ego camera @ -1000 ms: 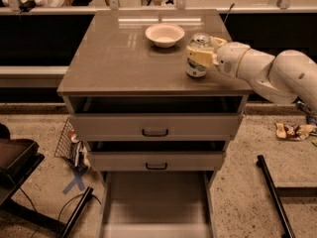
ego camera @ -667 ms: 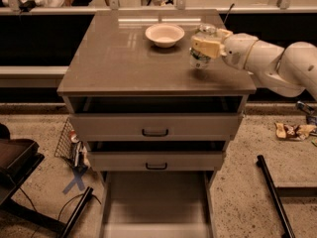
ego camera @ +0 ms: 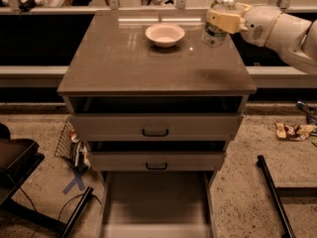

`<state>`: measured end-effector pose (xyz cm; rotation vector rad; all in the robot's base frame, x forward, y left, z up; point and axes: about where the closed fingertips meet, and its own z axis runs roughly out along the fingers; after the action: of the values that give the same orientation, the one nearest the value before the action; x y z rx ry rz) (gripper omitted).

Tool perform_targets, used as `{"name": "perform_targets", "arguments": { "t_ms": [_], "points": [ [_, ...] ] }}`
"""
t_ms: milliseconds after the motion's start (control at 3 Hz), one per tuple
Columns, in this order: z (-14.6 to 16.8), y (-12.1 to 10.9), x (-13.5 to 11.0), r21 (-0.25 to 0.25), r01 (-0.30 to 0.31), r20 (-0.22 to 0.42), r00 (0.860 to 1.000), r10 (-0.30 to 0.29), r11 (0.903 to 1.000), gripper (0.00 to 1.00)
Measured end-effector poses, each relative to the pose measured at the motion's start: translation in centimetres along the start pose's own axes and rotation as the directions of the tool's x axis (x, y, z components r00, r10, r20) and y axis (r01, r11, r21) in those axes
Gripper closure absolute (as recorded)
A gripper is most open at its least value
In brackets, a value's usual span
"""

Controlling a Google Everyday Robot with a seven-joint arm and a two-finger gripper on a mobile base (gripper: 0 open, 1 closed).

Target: Pick 7up can

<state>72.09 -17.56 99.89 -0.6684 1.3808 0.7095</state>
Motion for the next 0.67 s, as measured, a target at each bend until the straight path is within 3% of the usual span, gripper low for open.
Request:
{"name": "perform_targets", "arguments": {
  "t_ms": [667],
  "points": [
    [-1.4, -1.1, -4.1, 0.007, 0.053, -0.010, 0.999, -0.053, 0.9986, 1.00]
  ]
}}
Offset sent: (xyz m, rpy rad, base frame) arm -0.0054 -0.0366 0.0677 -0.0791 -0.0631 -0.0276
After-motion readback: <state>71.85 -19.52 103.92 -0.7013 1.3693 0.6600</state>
